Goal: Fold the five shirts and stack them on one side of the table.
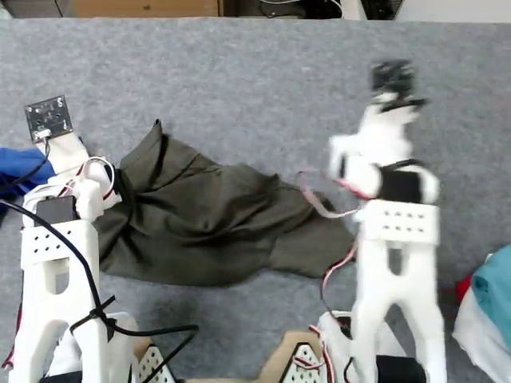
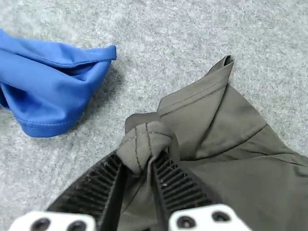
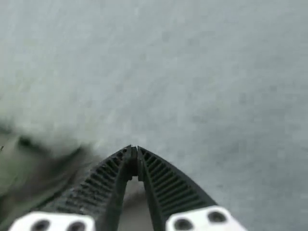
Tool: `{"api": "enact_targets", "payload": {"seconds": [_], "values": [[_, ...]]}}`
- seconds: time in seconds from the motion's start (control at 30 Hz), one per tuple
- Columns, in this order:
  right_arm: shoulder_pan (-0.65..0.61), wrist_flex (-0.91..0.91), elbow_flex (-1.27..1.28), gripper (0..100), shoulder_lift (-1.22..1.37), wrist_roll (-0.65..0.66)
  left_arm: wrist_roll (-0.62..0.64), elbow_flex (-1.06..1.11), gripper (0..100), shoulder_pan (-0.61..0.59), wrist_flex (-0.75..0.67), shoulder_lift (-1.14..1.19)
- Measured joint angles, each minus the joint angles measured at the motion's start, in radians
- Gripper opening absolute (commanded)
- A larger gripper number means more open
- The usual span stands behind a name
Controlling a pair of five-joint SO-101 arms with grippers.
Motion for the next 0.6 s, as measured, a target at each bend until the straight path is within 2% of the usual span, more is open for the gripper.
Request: {"api": "enact_targets", "payload": {"seconds": [0.1,0.3,0.43,0.6], "values": [[-0.104,-0.078,0.104,1.9,0.000,0.000,0.000,0.021,2,0.000,0.000,0.000],[-0.256,-0.187,0.203,13.9,0.000,-0.034,0.000,0.054,2,0.000,0.000,0.000],[-0.270,-0.265,0.264,14.5,0.000,-0.094,0.000,0.084,2,0.005,-0.015,0.000],[-0.270,-0.453,0.439,14.5,-0.002,-0.107,0.000,0.161,2,0.084,-0.018,0.000]]}}
